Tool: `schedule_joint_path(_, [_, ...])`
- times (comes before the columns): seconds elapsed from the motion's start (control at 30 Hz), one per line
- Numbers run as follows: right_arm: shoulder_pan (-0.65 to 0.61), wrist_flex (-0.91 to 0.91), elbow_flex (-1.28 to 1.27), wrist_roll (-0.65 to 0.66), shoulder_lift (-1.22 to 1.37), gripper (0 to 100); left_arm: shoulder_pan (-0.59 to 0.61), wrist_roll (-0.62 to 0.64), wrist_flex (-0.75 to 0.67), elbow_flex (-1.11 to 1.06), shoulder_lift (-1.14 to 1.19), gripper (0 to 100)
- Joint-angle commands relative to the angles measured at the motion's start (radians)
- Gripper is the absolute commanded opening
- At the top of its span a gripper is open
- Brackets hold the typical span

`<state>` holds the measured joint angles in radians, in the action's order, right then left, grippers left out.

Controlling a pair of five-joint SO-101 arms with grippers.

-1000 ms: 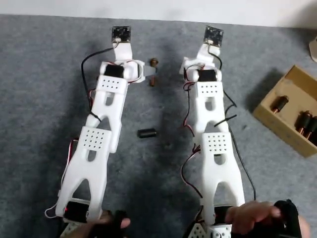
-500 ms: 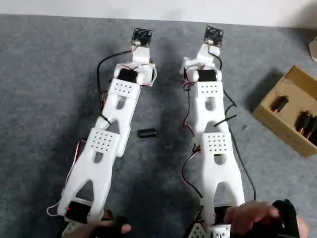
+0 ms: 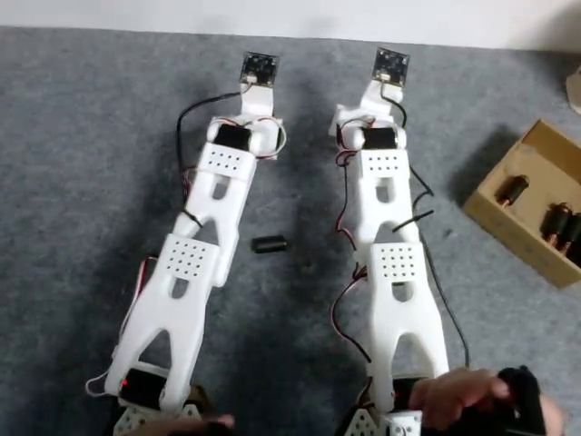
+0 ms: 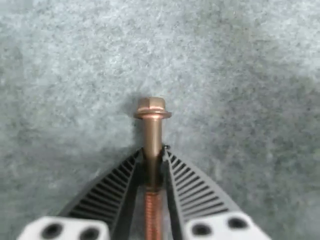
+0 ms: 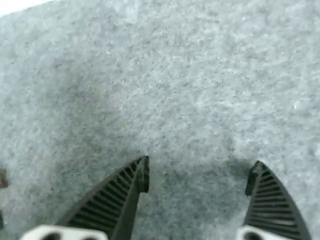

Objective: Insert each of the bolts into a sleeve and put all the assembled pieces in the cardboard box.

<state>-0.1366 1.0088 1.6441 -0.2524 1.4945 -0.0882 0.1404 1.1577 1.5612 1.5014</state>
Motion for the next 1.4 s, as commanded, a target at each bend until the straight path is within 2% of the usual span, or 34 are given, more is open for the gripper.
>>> schedule_joint_path(0.0, [0.013,-0.021,0.101,-0.009,-0.071,30.3,0.010,-0.003,0.098,0.039,-0.068,1])
schedule_joint_path(0.17, [0.013,-0.019,0.101,-0.009,-0.071,30.3,0.015,-0.009,0.252,0.101,-0.108,1])
schedule_joint_path(0.23, [0.013,-0.016,0.101,-0.009,-0.071,30.3,0.018,-0.087,0.319,0.102,-0.140,1])
schedule_joint_path(0.33, [0.013,-0.016,0.101,-0.009,-0.071,30.3,0.019,-0.290,0.428,0.102,-0.194,1])
schedule_joint_path(0.5, [0.013,-0.016,0.101,-0.009,-0.071,30.3,0.018,-0.304,0.516,0.102,-0.232,1])
schedule_joint_path(0.63, [0.013,-0.018,0.099,-0.006,-0.070,30.3,0.016,-0.459,0.600,0.102,-0.259,1])
schedule_joint_path(0.93, [0.013,-0.019,0.096,-0.003,-0.070,30.3,0.041,-0.706,0.611,0.054,-0.246,1])
schedule_joint_path(1.17, [0.013,-0.021,0.096,-0.002,-0.070,30.3,0.010,-0.753,0.609,0.048,-0.219,1])
schedule_joint_path(1.37, [0.013,-0.021,0.094,-0.002,-0.070,30.3,0.013,-0.752,0.611,0.045,-0.219,10])
